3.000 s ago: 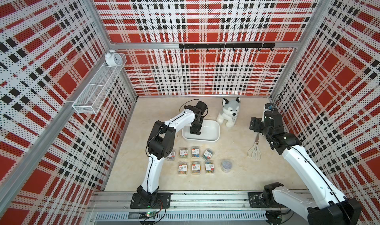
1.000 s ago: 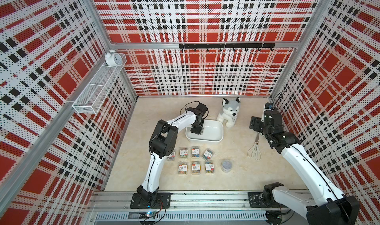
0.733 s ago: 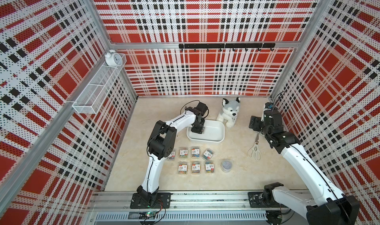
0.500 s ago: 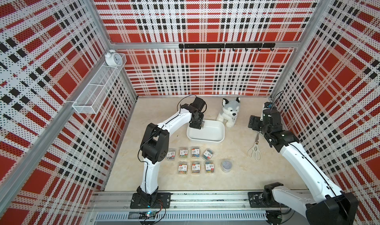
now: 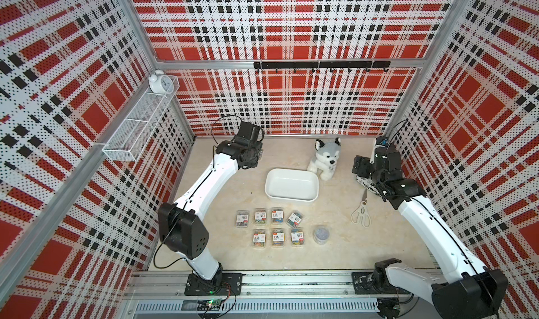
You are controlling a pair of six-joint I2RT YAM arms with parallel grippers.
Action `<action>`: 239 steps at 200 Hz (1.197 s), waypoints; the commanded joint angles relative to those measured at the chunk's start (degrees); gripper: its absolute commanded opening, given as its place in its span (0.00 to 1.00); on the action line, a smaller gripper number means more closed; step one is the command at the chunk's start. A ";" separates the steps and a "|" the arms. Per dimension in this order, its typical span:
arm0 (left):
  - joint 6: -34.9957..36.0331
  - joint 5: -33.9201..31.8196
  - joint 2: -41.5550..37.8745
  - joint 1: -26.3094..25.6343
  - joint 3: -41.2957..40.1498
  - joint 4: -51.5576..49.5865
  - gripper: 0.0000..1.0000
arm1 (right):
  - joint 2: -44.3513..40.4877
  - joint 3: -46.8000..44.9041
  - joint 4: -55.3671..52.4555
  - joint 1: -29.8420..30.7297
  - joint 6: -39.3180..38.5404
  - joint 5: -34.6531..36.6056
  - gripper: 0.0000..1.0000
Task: Take the paper clips out of the storage box
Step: Place the boxed paper clips at the center of the board.
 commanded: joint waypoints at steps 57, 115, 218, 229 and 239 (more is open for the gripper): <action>31.49 0.85 -15.92 10.51 -13.27 -0.09 0.47 | 3.79 2.98 -0.37 0.06 0.95 -1.83 0.85; 49.40 8.97 -21.22 14.78 -26.55 -4.98 0.42 | 5.96 2.66 -1.03 0.14 3.36 -3.42 0.84; 44.35 7.72 -25.19 -6.25 -38.51 -18.77 0.44 | 7.73 2.63 -0.87 0.32 3.30 -3.42 0.83; 43.47 7.99 -25.00 -8.49 -39.58 -19.41 0.44 | 7.76 2.28 -0.73 0.32 3.39 -3.45 0.83; 42.83 7.93 -24.81 -10.44 -40.42 -19.92 0.44 | 7.76 2.12 -0.69 0.32 3.48 -3.41 0.83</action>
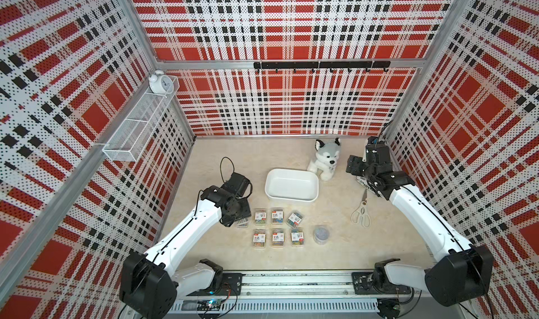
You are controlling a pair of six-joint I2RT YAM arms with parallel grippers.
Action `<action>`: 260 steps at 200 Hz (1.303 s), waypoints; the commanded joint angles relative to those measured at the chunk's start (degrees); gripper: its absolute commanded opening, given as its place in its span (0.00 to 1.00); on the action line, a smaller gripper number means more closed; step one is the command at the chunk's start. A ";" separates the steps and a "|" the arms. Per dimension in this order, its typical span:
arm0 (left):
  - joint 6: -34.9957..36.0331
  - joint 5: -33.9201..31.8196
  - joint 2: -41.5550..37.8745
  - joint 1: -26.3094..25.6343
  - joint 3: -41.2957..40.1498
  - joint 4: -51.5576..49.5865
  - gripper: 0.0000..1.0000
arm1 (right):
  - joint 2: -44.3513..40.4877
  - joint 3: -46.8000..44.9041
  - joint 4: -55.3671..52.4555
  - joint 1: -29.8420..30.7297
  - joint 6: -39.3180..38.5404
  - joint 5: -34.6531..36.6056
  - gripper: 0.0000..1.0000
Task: Take the paper clips out of the storage box
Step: Place the boxed paper clips at the center of the board.
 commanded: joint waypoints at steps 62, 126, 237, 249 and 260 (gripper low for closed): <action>-0.03 -2.24 4.38 -6.42 -7.74 -3.93 0.44 | 0.32 -0.52 -0.05 0.29 0.44 -0.26 0.83; 2.56 -3.45 8.60 -7.23 -10.31 -0.13 0.46 | 0.22 -0.43 -0.55 0.25 0.22 -0.21 0.83; 4.15 -2.22 12.59 -6.09 -12.85 5.87 0.49 | 1.69 0.13 -0.20 0.29 0.22 -0.28 0.83; 4.40 -2.18 12.76 -6.06 -12.80 5.99 0.50 | 1.80 0.15 -0.21 0.27 0.17 -0.16 0.83; 4.60 -2.20 13.09 -5.93 -12.77 6.13 0.50 | 1.89 0.21 -0.23 0.28 0.18 -0.19 0.83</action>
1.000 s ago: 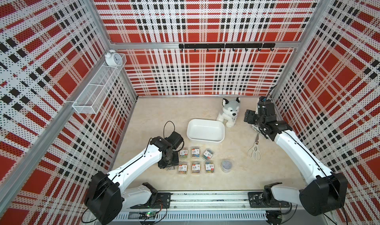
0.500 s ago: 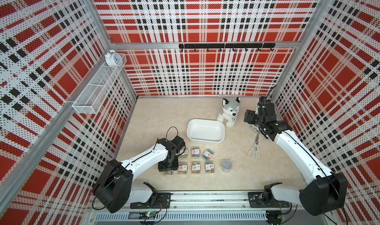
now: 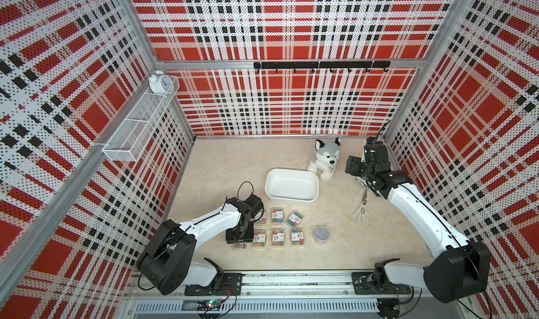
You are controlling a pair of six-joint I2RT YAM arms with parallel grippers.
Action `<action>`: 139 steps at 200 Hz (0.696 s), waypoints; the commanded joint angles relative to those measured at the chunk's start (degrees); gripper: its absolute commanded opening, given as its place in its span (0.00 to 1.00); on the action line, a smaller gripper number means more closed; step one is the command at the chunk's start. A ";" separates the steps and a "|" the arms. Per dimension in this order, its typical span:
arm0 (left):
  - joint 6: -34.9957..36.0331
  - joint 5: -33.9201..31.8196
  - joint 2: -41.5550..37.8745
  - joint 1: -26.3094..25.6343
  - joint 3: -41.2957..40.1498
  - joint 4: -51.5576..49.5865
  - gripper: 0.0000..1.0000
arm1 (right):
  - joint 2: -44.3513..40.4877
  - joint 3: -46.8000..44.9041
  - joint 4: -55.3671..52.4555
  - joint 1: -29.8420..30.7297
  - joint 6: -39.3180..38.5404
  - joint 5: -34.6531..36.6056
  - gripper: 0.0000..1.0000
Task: Take the paper clips out of the storage box
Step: Place the boxed paper clips at the center of the board.
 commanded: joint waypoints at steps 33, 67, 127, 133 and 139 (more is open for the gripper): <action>1.73 0.25 2.13 0.62 0.10 2.22 0.54 | 0.58 0.44 -0.30 0.32 0.15 -0.08 0.82; 2.07 0.20 2.78 0.80 0.18 2.39 0.59 | 0.62 0.65 -0.42 0.29 0.06 -0.01 0.83; 2.35 -0.24 2.78 1.20 0.49 2.01 0.65 | 0.80 1.26 -0.64 0.32 -0.03 -0.05 0.83; 2.43 -0.36 2.63 1.36 0.60 1.66 0.65 | 0.80 1.32 -0.64 0.27 -0.03 -0.04 0.83; 2.60 -0.54 2.35 1.51 0.71 1.37 0.66 | 0.80 1.44 -0.88 0.29 -0.06 -0.04 0.83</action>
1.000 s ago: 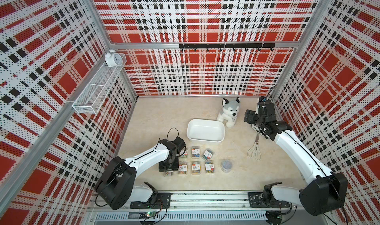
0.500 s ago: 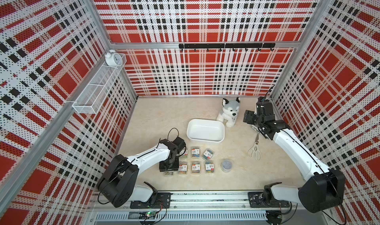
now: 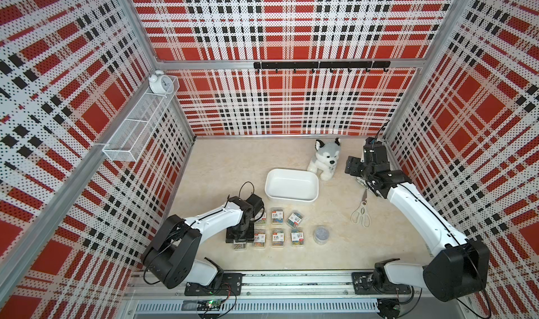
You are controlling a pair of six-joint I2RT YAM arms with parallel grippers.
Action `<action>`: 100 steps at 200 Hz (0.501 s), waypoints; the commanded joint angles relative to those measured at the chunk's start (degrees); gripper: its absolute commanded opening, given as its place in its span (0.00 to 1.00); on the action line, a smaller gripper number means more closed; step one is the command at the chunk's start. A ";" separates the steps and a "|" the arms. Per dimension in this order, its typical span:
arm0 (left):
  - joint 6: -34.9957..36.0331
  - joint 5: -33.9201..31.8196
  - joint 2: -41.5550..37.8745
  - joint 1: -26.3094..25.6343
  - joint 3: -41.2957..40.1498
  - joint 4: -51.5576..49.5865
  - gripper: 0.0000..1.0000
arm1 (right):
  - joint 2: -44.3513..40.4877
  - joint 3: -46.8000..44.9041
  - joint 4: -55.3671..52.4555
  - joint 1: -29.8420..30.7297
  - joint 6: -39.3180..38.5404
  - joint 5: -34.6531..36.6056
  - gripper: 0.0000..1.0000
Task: Take the paper clips out of the storage box
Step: Place the boxed paper clips at the center of the board.
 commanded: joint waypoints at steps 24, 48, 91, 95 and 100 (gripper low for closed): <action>1.05 -0.30 -1.53 1.76 1.04 -0.20 0.68 | 0.49 1.96 -1.45 0.26 0.00 0.38 0.83; 1.75 -0.16 -1.78 2.30 2.68 -0.91 0.69 | 0.75 2.38 -2.13 0.27 0.40 0.95 0.83; 2.74 0.60 -1.53 2.76 3.74 -1.10 0.69 | 2.03 5.19 -6.03 0.23 3.72 2.47 0.85; 2.81 0.70 -1.46 2.76 3.61 -1.02 0.69 | 2.20 5.35 -6.20 0.30 3.98 2.47 0.85; 2.82 0.88 -1.44 2.79 3.47 -1.00 0.69 | 2.25 5.60 -6.32 0.25 4.07 2.56 0.85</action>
